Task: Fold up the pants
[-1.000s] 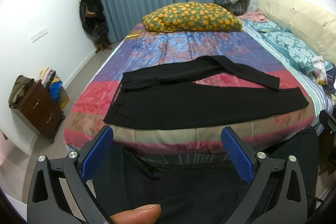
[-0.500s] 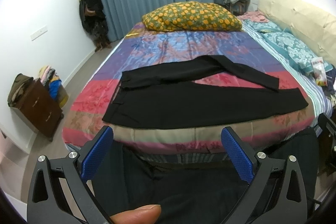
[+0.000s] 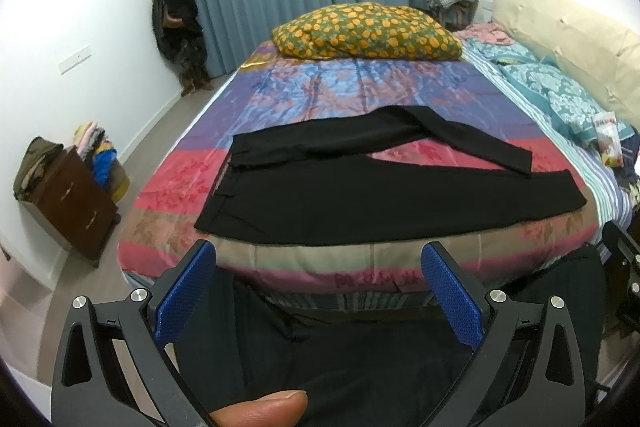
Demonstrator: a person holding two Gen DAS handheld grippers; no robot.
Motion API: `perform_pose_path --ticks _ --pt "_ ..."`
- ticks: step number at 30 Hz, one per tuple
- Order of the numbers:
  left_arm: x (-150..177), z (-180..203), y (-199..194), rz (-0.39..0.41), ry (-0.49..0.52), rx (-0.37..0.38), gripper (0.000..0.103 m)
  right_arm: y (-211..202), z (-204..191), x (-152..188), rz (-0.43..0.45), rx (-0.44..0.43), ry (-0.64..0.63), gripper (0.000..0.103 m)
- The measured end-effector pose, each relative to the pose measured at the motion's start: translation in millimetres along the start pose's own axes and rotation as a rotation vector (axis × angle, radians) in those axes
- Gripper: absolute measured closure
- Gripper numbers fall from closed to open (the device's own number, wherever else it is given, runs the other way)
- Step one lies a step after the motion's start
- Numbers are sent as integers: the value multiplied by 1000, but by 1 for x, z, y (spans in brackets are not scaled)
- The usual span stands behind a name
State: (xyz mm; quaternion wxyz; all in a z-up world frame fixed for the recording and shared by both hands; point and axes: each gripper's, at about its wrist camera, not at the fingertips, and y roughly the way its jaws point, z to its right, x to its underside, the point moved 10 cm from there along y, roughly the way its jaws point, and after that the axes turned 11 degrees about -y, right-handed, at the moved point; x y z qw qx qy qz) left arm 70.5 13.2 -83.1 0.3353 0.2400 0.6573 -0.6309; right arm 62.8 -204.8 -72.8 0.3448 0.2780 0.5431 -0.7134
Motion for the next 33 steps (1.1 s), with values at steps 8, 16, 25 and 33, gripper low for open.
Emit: perform_pose_path --ticks 8,16,25,33 --pt "0 2 -1 1 -2 3 0 0 3 -1 -1 1 2 0" --pt "-1 5 -3 2 -5 8 0 0 8 -2 -6 6 5 0" --pt "-2 5 -4 -3 -1 8 0 5 18 1 -29 31 27 0" --pt "-3 5 -4 -3 -2 8 0 8 17 4 -42 46 31 0"
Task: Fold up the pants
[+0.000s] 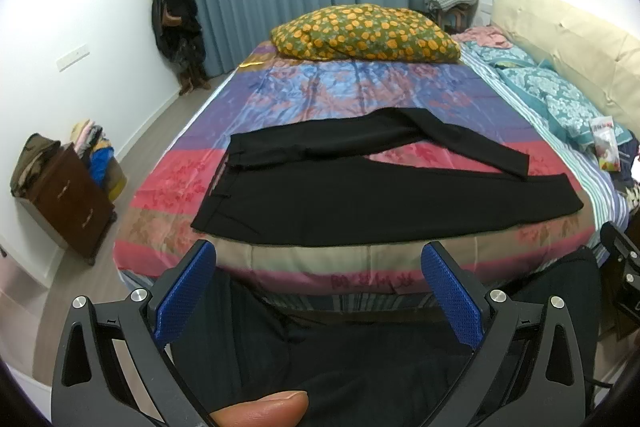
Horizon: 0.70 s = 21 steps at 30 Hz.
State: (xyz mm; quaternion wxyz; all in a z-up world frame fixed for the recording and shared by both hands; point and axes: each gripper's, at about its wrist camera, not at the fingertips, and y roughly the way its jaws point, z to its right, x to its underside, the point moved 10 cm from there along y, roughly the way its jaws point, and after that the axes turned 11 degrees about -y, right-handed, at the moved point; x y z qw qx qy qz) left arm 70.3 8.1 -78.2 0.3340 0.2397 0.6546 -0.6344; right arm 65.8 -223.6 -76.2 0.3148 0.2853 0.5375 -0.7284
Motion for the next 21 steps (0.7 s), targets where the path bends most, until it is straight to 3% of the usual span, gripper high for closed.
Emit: perform_pose_path --ticks 21 --pt "-1 -1 0 -1 -1 1 0 5 -1 7 -14 6 2 0"
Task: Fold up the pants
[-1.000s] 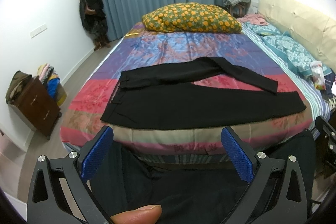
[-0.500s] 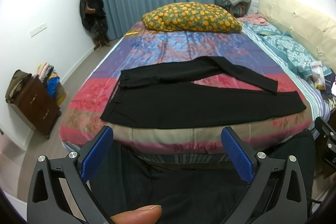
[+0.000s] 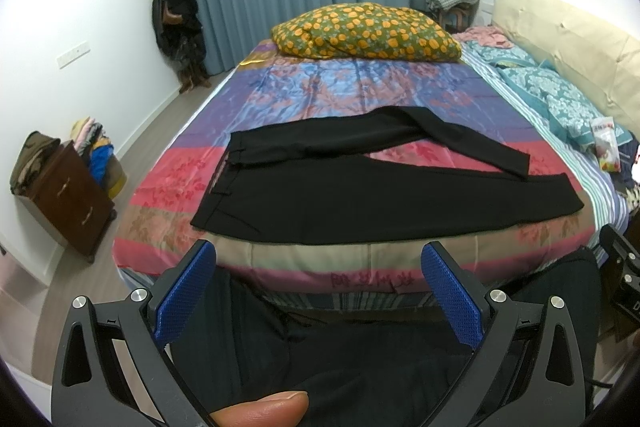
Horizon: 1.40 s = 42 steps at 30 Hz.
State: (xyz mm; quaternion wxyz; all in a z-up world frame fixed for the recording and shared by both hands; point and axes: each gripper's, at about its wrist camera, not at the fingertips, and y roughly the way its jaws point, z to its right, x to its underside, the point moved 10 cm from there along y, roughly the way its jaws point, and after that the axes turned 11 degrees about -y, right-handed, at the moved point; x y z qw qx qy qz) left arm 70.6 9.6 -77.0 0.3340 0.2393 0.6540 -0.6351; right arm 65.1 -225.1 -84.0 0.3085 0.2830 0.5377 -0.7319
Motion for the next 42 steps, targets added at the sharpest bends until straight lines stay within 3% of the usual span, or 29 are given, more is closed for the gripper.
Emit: perform_pose_path --ticks 42 --pt "-1 -3 -1 -5 -4 1 0 -1 -1 0 -3 -5 -1 0"
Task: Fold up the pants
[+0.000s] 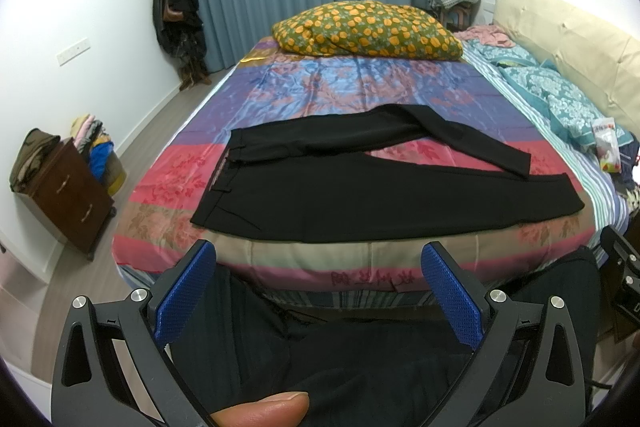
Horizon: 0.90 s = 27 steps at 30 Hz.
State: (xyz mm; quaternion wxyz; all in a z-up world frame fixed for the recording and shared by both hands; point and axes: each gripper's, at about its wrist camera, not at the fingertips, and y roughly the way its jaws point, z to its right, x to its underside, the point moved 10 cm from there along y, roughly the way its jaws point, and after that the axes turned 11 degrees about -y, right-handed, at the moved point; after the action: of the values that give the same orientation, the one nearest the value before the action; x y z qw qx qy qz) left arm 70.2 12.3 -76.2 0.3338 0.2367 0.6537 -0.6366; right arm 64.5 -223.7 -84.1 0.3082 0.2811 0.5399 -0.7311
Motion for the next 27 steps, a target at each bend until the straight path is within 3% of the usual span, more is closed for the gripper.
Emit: perform_pose_path --ticks 27 --pt "1 -2 0 -2 -1 0 0 -2 2 -1 4 10 11 0"
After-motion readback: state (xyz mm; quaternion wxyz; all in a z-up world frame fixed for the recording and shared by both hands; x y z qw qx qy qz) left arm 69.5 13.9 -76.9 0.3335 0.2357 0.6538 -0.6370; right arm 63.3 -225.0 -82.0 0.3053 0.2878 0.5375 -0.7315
